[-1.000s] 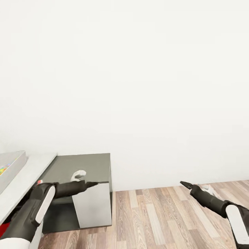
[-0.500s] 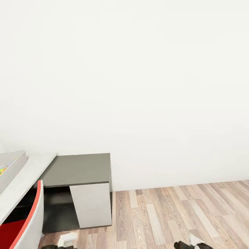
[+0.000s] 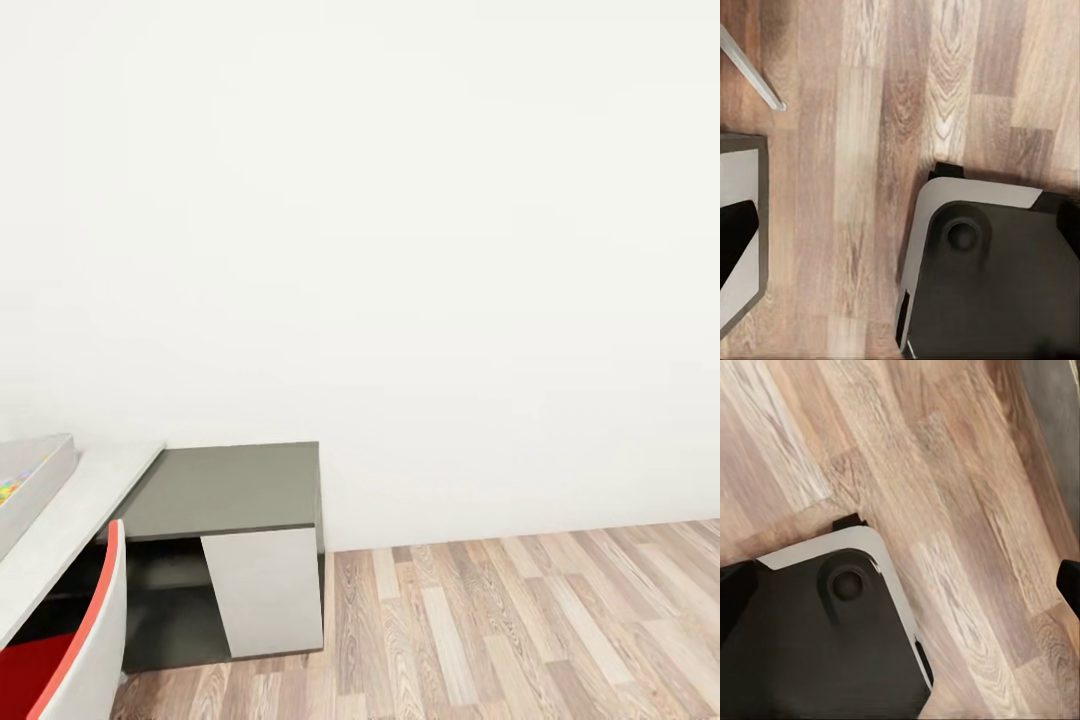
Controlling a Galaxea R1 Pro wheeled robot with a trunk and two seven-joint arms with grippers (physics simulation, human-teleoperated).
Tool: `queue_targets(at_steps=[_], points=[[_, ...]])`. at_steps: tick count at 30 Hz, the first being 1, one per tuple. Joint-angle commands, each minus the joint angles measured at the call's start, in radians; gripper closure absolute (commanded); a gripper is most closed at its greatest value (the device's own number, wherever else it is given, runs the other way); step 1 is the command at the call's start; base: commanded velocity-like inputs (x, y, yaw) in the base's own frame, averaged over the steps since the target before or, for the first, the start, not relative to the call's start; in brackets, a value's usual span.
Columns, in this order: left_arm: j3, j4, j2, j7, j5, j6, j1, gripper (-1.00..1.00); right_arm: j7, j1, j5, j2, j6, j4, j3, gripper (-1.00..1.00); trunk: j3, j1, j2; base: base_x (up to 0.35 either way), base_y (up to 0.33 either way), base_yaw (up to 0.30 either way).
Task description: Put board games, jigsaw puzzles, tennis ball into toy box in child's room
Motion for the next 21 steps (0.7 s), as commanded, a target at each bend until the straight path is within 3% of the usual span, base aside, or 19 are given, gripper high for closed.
queue_targets(at_steps=[1,6,14,21], points=[[-0.006,0.001,0.0,0.002,0.008,-0.004,0.006,-1.0,-0.002,0.009,-0.008,0.001,-0.004,0.001,0.01,-1.0,-0.002,0.0,-0.001,0.0,0.0,0.0],[-0.004,-0.001,-0.003,0.001,0.006,-0.008,0.015,-1.0,-0.004,0.021,0.002,0.004,-0.005,0.003,0.013,-1.0,-0.009,0.0,-0.001,0.0,0.0,0.0],[-0.003,-0.002,-0.036,-0.003,0.004,-0.003,0.017,-1.0,-0.009,0.023,0.103,0.009,-0.002,0.003,0.013,-1.0,-0.022,0.0,-0.001,0.0,0.0,0.0],[-0.007,0.001,-0.04,-0.005,-0.011,-0.003,0.019,-1.0,-0.012,0.024,0.136,0.013,-0.002,0.003,0.013,-1.0,-0.034,0.0,-0.001,0.0,0.0,0.0]])
